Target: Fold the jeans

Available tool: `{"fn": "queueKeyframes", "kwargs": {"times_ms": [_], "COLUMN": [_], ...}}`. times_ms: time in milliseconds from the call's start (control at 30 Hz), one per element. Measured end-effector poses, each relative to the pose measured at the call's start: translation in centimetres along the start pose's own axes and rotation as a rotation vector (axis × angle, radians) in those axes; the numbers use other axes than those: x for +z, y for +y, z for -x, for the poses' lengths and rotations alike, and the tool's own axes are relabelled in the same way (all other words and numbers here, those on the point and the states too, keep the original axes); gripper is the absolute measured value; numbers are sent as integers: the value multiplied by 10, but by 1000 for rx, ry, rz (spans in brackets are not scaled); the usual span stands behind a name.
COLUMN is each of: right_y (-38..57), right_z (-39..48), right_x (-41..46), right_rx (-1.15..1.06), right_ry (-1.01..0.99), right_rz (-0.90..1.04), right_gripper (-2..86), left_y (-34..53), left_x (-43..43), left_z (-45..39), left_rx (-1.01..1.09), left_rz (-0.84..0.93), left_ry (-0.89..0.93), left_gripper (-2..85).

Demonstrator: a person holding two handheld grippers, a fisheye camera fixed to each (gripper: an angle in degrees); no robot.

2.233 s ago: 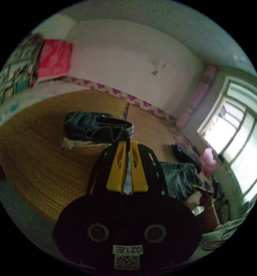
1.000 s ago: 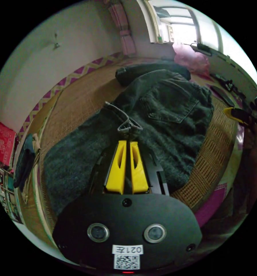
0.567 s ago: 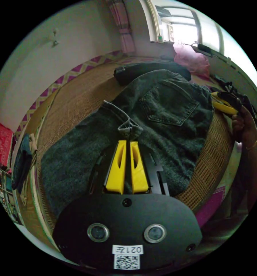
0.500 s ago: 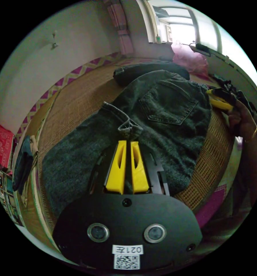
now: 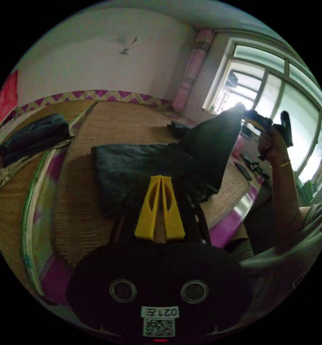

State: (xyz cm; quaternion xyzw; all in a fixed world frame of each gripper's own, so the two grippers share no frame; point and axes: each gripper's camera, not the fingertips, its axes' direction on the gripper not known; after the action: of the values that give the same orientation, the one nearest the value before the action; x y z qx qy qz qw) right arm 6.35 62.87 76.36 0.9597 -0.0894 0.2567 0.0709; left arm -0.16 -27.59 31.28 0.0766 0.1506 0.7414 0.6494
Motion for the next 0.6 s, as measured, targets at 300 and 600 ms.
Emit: {"fn": "queueKeyframes", "kwargs": {"times_ms": [300,600], "right_y": [206,352], "right_z": [317,327], "right_x": [266,371], "right_rx": [-695,-738], "right_ry": [21,56], "right_rz": [272,382], "right_gripper": [39,30], "left_y": [46,42], "left_x": [-84,-143], "left_z": [142,247], "left_rx": [-171,-239], "left_rz": [36,10], "left_ry": [-74,-59], "left_gripper": [-10,-9]}}
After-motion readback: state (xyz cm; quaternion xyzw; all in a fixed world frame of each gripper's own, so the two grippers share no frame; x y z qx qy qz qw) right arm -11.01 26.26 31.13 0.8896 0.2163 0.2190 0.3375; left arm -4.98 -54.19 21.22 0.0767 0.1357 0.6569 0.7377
